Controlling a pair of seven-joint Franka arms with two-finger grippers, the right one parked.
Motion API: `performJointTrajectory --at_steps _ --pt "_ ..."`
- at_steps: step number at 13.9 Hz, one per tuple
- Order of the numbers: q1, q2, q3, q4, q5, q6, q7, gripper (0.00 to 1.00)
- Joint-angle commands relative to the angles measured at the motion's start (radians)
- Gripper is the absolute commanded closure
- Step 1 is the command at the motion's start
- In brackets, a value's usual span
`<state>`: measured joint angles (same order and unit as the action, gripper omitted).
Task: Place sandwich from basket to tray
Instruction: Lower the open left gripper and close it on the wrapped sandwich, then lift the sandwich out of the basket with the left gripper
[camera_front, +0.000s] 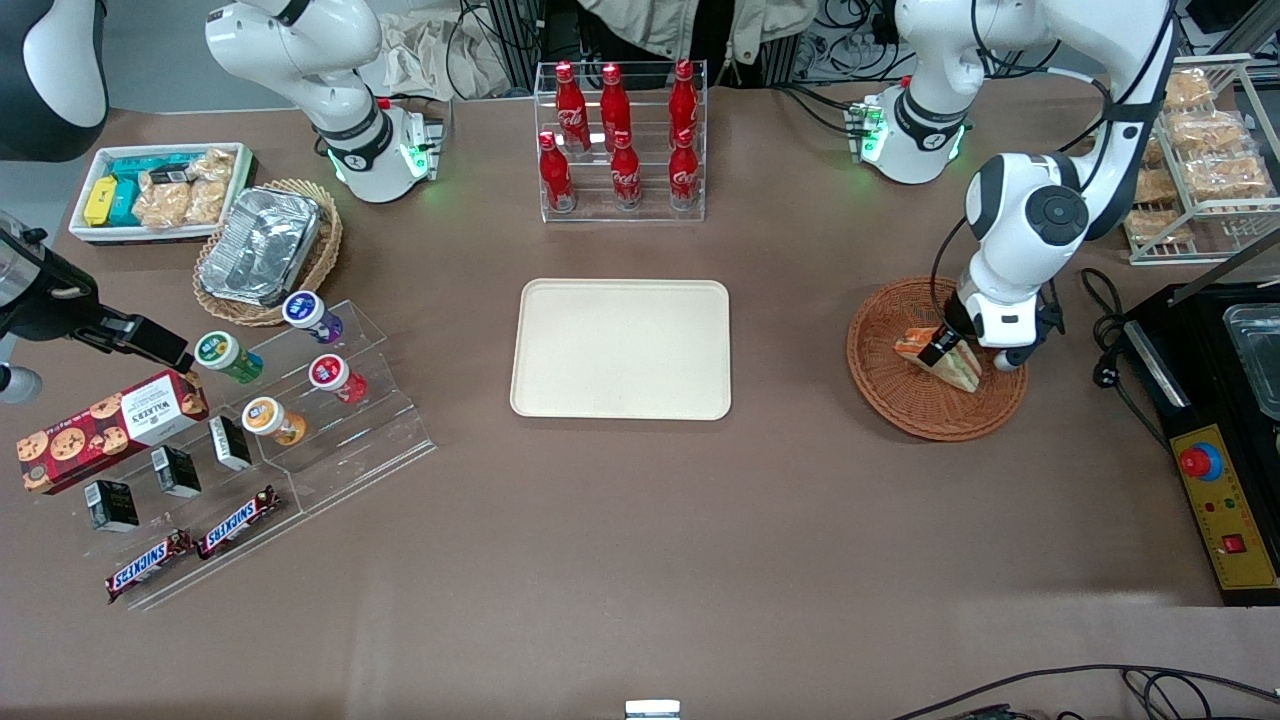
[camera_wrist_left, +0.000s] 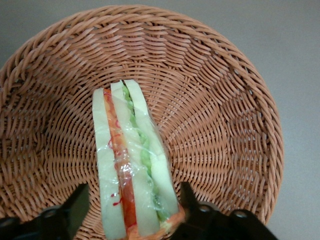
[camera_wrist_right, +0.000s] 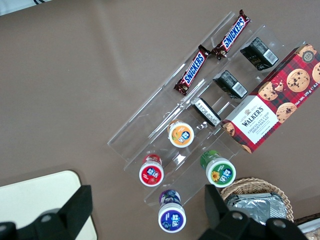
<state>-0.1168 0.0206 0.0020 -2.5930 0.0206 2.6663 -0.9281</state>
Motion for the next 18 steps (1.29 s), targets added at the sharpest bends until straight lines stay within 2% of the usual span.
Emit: performJointTrajectory --at_steps 1,2,3,8,10,13,16,18 --pt "-0.004 -0.031 0.009 -0.01 0.024 0.008 -0.046 0.58" --pt "-0.003 -0.048 0.009 -0.007 0.024 -0.014 -0.049 0.68" --pt "-0.001 -0.071 0.01 -0.001 0.025 -0.06 -0.049 0.7" --pt "-0.004 -0.214 0.0 0.109 0.05 -0.406 -0.037 0.7" --pt "-0.011 -0.247 -0.019 0.21 0.05 -0.561 -0.029 0.7" --pt "-0.007 -0.243 -0.062 0.44 0.045 -0.835 0.034 0.7" --pt "-0.003 -0.245 -0.085 0.591 0.024 -0.966 0.129 0.7" --pt "-0.009 -0.245 -0.089 0.635 0.006 -1.019 0.169 0.7"
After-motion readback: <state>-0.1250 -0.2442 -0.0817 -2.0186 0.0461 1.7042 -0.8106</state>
